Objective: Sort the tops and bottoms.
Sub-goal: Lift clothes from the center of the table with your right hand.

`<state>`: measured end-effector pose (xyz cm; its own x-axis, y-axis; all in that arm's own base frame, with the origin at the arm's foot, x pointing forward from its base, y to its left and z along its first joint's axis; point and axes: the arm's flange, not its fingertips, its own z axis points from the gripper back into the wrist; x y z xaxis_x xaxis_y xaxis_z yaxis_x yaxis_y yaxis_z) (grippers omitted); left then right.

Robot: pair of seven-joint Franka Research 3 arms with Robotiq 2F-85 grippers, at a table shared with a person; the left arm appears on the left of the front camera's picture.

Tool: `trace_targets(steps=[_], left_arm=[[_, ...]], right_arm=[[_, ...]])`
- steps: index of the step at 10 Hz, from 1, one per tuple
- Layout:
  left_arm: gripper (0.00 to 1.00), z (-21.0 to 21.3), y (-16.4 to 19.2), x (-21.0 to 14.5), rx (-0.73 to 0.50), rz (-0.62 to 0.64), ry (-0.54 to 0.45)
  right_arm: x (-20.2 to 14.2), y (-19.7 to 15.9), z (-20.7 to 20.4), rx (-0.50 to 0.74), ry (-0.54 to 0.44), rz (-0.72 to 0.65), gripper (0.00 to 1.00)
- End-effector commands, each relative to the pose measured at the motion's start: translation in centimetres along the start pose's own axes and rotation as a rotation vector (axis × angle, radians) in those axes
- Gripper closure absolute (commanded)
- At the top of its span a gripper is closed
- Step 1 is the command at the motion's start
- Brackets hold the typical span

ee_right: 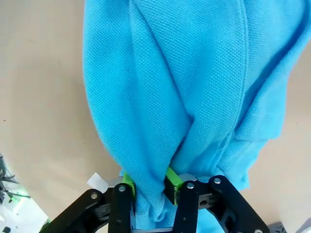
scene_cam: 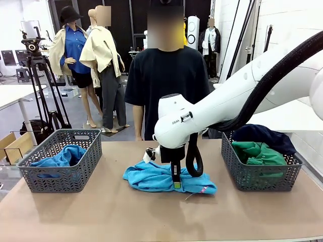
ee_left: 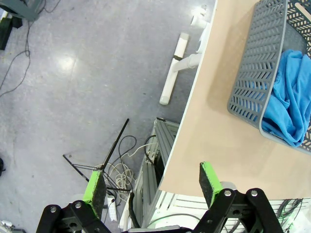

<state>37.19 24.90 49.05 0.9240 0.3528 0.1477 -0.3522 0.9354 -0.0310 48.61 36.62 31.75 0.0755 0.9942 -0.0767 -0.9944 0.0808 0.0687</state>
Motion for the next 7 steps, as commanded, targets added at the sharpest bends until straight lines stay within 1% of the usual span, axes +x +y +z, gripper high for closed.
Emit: trace_targets(steps=[1, 3, 4, 5, 7], left_arm=[[0.00, 0.0, 0.2, -0.1, -0.006, 0.000, 0.003], [0.00, 0.0, 0.2, -0.1, -0.006, 0.000, 0.003], [0.00, 0.0, 0.2, -0.1, -0.006, 0.000, 0.003], [0.00, 0.0, 0.2, -0.1, -0.006, 0.000, 0.003], [0.00, 0.0, 0.2, -0.1, -0.006, 0.000, 0.003]], right_arm=[[-0.5, -0.6, 2.0, -0.014, 0.029, 0.012, 1.00], [-0.7, -1.6, 5.2, -0.033, 0.034, 0.000, 1.00], [-1.3, -2.0, 8.2, -0.057, 0.019, -0.007, 1.00], [-2.0, -2.3, 12.2, -0.100, 0.021, -0.001, 1.00], [-3.3, -2.7, 21.9, -0.156, -0.039, 0.016, 1.00]])
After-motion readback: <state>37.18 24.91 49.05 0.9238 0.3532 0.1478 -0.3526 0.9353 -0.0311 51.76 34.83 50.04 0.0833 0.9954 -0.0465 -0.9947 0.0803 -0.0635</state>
